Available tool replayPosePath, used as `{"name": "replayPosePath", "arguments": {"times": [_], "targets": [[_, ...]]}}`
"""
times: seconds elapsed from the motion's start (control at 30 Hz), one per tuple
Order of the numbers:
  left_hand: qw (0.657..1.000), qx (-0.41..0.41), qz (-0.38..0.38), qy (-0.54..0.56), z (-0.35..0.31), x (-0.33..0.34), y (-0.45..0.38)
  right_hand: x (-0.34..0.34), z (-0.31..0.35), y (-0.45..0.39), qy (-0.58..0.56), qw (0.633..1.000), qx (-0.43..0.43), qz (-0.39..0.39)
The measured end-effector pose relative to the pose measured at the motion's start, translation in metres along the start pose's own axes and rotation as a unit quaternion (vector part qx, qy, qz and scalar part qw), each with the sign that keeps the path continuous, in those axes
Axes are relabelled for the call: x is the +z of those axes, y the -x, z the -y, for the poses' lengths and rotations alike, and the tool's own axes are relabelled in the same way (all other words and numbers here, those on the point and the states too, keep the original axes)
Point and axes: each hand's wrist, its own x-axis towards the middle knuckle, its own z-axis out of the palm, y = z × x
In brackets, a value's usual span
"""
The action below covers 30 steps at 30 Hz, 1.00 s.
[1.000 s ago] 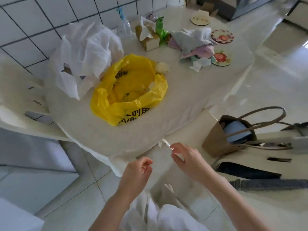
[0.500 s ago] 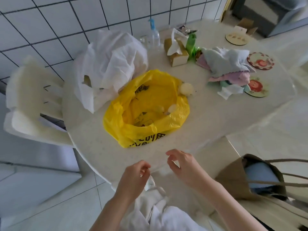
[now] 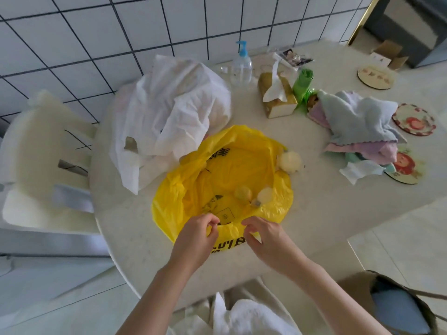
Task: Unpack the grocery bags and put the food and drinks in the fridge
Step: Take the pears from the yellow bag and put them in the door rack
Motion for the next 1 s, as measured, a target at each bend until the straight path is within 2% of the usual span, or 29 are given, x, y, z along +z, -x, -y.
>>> {"name": "replayPosePath", "arguments": {"times": [0.33, 0.47, 0.57, 0.67, 0.73, 0.83, 1.0], "targets": [[0.999, -0.031, 0.002, -0.016, -0.009, 0.011, -0.036, -0.030, -0.037, -0.068, 0.038, 0.999, -0.006, 0.032], [0.998, -0.017, 0.008, -0.065, -0.014, 0.004, -0.078, -0.034, -0.037, -0.099, 0.065, 0.997, -0.010, 0.041], [0.992, -0.005, 0.040, -0.124, -0.009, 0.003, -0.117, -0.034, -0.035, -0.120, 0.085, 0.994, -0.003, 0.063], [0.972, 0.019, 0.073, -0.223, -0.003, 0.006, -0.153, -0.027, -0.035, -0.137, 0.095, 0.991, 0.019, 0.088], [0.946, 0.043, 0.089, -0.309, 0.002, 0.008, -0.173, -0.020, -0.038, -0.145, 0.113, 0.989, 0.032, 0.096], [0.917, 0.061, 0.080, -0.387, 0.014, 0.008, -0.194, -0.012, -0.041, -0.148, 0.139, 0.984, 0.036, 0.110], [0.890, -0.016, 0.097, -0.445, 0.021, -0.008, -0.207, -0.008, -0.050, -0.144, 0.155, 0.980, 0.016, 0.122]]}}
